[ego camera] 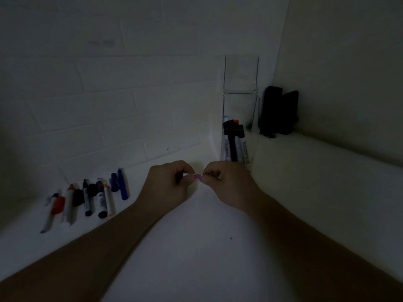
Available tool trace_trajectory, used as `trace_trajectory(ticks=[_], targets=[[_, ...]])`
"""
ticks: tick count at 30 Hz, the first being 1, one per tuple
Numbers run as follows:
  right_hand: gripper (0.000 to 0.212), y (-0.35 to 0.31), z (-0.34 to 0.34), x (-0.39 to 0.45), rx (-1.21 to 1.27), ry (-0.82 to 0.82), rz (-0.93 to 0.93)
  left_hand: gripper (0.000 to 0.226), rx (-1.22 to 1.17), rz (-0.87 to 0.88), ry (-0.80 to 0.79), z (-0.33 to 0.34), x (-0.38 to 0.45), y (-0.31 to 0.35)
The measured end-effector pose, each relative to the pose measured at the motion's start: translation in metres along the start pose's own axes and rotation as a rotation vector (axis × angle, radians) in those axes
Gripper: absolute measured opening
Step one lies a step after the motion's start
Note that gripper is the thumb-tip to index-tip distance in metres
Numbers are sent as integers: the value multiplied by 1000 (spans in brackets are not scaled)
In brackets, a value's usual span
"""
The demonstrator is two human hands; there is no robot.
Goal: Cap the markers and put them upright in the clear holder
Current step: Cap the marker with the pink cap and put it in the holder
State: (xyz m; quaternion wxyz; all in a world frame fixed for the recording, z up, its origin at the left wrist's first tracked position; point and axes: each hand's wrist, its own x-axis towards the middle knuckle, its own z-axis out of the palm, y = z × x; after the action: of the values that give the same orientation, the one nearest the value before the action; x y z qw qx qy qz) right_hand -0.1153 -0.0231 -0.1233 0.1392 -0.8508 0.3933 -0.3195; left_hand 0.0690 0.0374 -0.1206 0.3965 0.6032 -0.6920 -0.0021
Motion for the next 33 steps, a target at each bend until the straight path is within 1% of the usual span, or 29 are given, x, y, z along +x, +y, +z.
trace_trajectory(ticks=[2, 4, 6, 8, 11, 13, 15, 17, 19, 20, 23, 25, 28, 30, 31, 33], targets=[[12, 2, 1, -1, 71, -50, -4, 8, -5, -8, -18, 2, -1, 2], [16, 4, 5, -2, 59, -67, -50, 9, -32, -30, -47, 3, -1, 2], [19, 7, 10, -2, -26, -34, -73, 10, -41, -29, -63, 2, -1, 4], [22, 7, 11, 1, -89, 16, -55, 15, -100, -46, -68, 0, -1, 6], [20, -1, -1, 3, -28, 69, -45, 27, -189, -108, -48, -3, -2, 4], [14, -11, -16, 5, 39, 148, -29, 33, -213, -132, -50, -3, -2, 0], [8, -24, -34, 10, 100, 283, -18, 36, -176, -124, -109, -3, -2, 1], [10, -35, -58, 17, 166, 415, -37, 39, -79, -49, -185, 1, -3, 3], [13, -41, -85, 28, 217, 508, -73, 35, -18, 18, -220, 4, -3, 3], [18, -41, -100, 33, 210, 546, -86, 31, -8, 31, -229, 5, -2, 1], [47, -32, -131, 46, 87, 639, -81, 21, 45, 65, -234, 7, 0, 0], [53, -18, -136, 52, 25, 638, -61, 17, 66, 96, -234, 8, 0, 0], [49, 2, -128, 55, -88, 557, -40, 13, 53, 118, -230, 7, -1, 0], [45, 11, -122, 52, -186, 475, -26, 12, 48, 130, -224, 7, -1, 0], [41, 15, -118, 48, -226, 424, -4, 12, 49, 135, -224, 7, -1, 0], [25, 22, -111, 41, -261, 342, 36, 13, 54, 143, -226, 8, 0, -1]])
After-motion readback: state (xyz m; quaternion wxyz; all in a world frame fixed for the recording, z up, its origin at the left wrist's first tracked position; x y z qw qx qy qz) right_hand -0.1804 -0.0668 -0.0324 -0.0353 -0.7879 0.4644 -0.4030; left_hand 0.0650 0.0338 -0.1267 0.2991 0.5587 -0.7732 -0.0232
